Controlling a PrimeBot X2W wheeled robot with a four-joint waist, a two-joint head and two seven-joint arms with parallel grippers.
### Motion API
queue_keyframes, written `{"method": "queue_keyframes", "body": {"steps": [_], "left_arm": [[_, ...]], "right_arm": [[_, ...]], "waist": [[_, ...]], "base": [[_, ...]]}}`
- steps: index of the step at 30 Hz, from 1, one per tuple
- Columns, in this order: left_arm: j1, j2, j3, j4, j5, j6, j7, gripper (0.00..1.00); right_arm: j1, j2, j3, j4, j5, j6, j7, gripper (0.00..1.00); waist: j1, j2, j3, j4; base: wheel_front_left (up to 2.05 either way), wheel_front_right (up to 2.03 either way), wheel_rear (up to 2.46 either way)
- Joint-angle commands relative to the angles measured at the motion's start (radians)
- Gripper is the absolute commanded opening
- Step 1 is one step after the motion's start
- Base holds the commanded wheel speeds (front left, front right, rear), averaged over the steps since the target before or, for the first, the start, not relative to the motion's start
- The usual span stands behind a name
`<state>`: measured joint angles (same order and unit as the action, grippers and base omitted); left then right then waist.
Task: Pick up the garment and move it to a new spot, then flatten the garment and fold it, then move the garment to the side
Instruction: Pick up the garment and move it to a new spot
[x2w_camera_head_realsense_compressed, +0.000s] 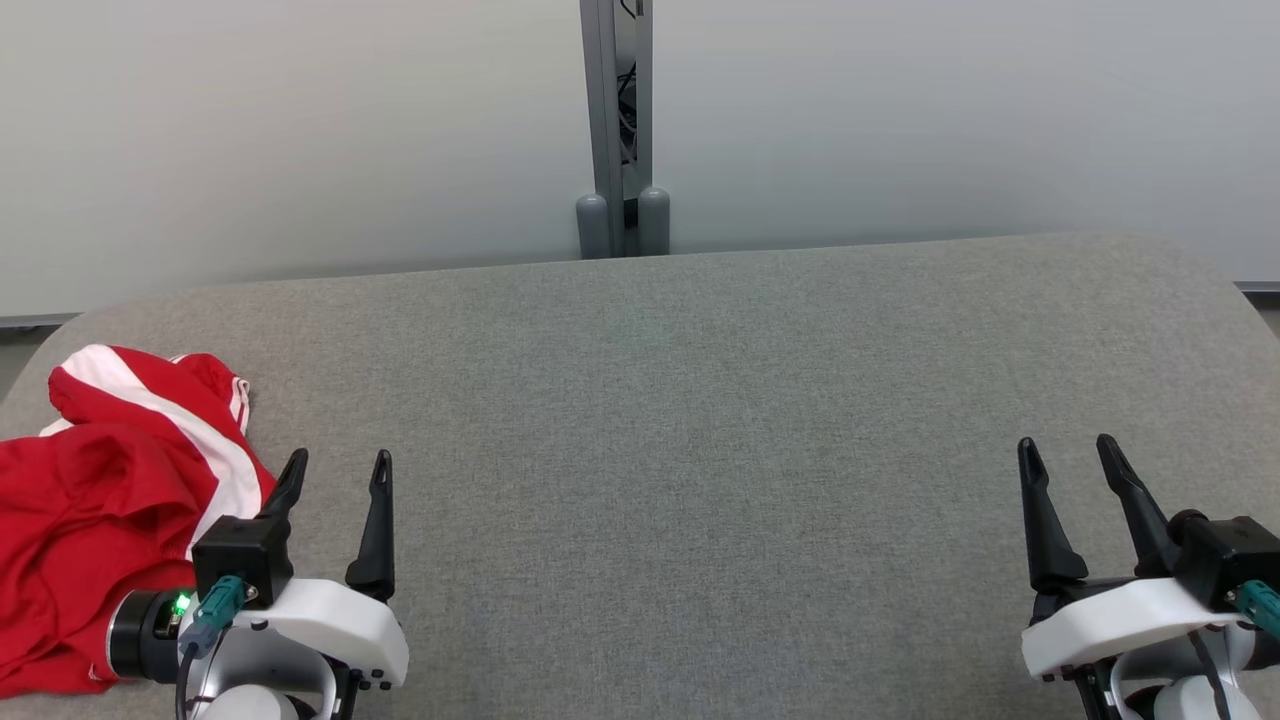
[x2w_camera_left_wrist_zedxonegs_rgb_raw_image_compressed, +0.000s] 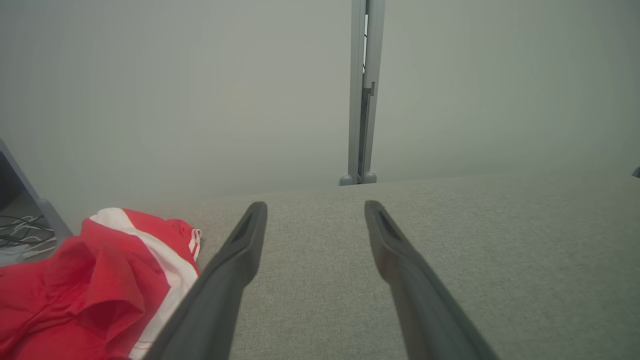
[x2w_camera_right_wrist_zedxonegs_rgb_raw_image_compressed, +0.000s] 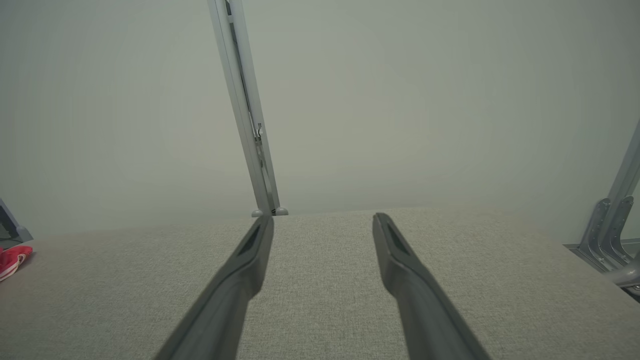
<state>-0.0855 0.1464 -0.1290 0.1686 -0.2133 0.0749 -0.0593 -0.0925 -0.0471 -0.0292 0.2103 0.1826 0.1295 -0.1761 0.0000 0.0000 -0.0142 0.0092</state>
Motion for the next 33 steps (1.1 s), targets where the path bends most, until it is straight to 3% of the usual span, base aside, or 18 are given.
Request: {"method": "queue_keyframes", "body": {"steps": [1,8,25,33], "left_arm": [[0.002,0.008,-0.001,0.000,-0.006,0.007,-0.002,1.00],[-0.018,0.012,-0.001,-0.007,-0.008,0.011,-0.006,1.00],[-0.022,0.022,0.035,-0.008,-0.038,0.039,-0.046,1.00],[-0.009,0.026,0.045,-0.016,-0.050,0.050,-0.059,1.00]], "right_arm": [[0.004,-0.005,-0.004,0.002,-0.005,0.002,-0.007,1.00],[0.001,-0.005,0.009,-0.012,-0.017,0.002,-0.008,1.00],[-0.040,-0.006,0.098,-0.036,-0.015,0.002,0.015,1.00],[-0.056,-0.007,0.129,-0.042,-0.014,0.002,0.012,1.00]], "waist": [[0.0000,0.0000,0.000,0.004],[0.0000,0.0000,0.005,0.043],[0.0000,0.0000,0.030,0.292],[0.0000,0.0000,0.039,0.354]], "base": [[0.00,0.00,0.00],[0.00,0.00,0.00],[0.00,0.00,0.00],[0.00,0.00,0.00]]}}
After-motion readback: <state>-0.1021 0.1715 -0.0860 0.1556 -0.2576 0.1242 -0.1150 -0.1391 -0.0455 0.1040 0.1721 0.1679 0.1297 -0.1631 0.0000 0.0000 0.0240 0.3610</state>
